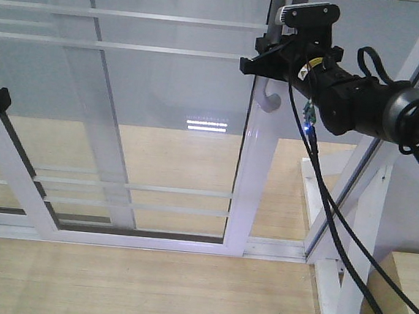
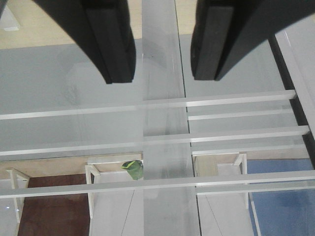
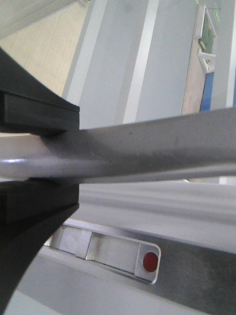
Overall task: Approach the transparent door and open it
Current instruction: 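Pull the handle with the right gripper, sliding the glass panel sideways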
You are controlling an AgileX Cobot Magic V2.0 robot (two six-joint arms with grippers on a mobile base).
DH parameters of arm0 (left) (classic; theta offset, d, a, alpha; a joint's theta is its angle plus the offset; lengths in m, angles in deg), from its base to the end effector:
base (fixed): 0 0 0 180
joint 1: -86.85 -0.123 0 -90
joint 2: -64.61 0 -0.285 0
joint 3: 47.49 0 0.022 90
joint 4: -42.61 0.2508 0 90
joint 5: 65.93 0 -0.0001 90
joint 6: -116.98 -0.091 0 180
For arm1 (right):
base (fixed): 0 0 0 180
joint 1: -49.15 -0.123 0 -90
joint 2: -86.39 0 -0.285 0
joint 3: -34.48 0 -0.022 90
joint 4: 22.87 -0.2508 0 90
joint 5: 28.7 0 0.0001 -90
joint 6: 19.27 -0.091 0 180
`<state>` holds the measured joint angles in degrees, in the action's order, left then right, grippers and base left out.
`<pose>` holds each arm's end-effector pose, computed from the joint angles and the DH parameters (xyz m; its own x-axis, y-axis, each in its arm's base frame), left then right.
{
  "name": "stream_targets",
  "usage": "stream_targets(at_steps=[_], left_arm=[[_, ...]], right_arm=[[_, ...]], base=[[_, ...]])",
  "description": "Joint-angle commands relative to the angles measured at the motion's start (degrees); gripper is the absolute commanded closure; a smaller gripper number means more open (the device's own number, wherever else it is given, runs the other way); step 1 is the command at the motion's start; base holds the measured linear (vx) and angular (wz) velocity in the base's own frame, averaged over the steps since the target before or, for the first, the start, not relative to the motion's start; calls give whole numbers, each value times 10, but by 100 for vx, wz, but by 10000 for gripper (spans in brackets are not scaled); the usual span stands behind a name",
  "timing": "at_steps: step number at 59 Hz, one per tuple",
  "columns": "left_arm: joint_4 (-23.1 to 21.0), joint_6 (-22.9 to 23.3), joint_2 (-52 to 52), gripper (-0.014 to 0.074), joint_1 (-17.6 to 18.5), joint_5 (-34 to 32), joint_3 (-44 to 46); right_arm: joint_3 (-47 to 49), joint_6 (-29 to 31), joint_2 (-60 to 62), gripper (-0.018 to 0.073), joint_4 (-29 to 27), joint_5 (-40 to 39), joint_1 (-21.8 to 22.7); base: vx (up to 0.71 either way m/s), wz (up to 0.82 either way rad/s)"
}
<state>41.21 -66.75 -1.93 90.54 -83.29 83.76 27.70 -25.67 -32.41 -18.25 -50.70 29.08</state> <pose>0.2124 -0.0130 0.2845 -0.1353 0.0506 -0.9895 0.0629 0.9971 0.0424 0.4146 0.1544 0.2232 -0.2351 -0.0466 -0.9709 -0.3621 0.9311 0.0430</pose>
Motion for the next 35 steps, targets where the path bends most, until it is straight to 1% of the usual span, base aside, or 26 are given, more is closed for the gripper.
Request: stream_targets(at_steps=[1, 19, 35], left_arm=[[-5, 2, 7, 184, 3, -52, 19], [-5, 2, 7, 184, 3, -52, 19], [-5, 2, 7, 184, 3, -52, 19]], right_arm=[[13, -22, 39, 496, -8, -48, -24], [13, -22, 21, 496, -7, -47, -72], [13, -22, 21, 496, -7, -48, -87]], base=[[0, 0], [0, -1], [0, -1]])
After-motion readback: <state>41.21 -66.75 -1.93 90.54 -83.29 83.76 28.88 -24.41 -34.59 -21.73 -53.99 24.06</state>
